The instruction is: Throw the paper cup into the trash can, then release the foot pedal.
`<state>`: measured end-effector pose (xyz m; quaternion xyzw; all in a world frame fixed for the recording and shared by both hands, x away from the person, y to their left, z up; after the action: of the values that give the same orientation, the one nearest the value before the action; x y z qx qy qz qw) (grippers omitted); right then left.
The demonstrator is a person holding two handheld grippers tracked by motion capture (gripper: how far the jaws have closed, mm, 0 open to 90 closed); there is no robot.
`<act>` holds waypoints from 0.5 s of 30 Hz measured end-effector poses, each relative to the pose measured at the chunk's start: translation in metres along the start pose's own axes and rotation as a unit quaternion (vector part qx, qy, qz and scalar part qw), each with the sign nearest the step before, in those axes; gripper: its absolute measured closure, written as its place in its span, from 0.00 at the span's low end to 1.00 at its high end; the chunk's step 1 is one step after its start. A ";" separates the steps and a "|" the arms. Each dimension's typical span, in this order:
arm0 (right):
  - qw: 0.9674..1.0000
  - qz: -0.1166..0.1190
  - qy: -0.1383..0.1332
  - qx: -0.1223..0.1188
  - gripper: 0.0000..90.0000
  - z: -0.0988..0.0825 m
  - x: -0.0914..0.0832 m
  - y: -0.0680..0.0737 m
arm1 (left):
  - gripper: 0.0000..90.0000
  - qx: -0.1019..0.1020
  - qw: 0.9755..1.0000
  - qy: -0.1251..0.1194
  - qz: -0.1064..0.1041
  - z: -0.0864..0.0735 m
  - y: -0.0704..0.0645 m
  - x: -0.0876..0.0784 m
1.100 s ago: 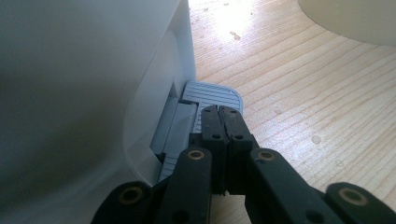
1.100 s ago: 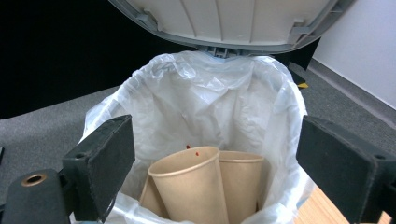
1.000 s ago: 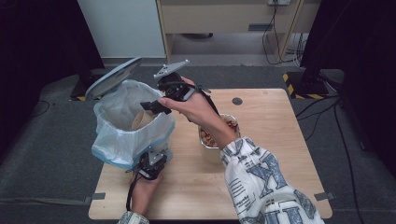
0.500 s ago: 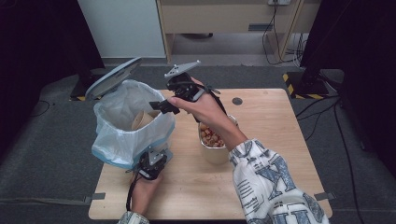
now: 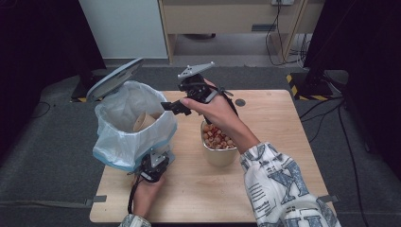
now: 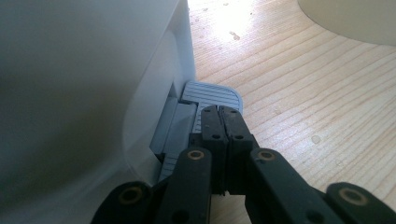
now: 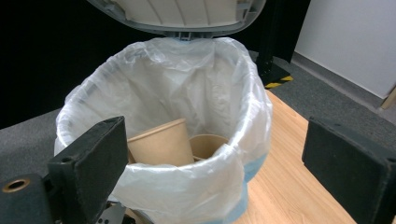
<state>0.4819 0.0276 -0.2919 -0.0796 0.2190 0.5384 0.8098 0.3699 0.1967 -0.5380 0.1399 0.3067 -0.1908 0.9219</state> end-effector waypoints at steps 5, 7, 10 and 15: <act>1.000 -0.007 -0.002 0.001 0.08 -0.004 -0.009 -0.005 | 0.98 -0.001 1.000 -0.001 -0.001 0.000 0.000 0.000; 1.000 -0.017 -0.004 0.000 0.08 -0.006 -0.015 -0.009 | 0.95 -0.008 1.000 -0.003 -0.007 0.000 -0.001 0.000; 1.000 -0.027 -0.009 0.006 0.08 -0.010 -0.023 -0.015 | 0.75 -0.004 1.000 -0.005 -0.008 0.003 -0.007 -0.002; 0.998 -0.060 -0.018 0.024 0.08 -0.025 -0.047 -0.034 | 0.64 -0.014 1.000 -0.022 -0.010 0.008 -0.016 -0.012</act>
<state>0.4905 -0.0347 -0.2971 -0.0634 0.2126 0.4848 0.8460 0.3578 0.1830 -0.5267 0.1195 0.2900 -0.1986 0.9285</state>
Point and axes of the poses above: each handheld gripper's, and its own axes: x roughly forward along the jaws, z roughly out of its top, y roughly to its left, the point moved 2 cm from there along x, roughly forward along the jaws, and after that the axes turned 3 degrees about z, right-handed, at the moved point
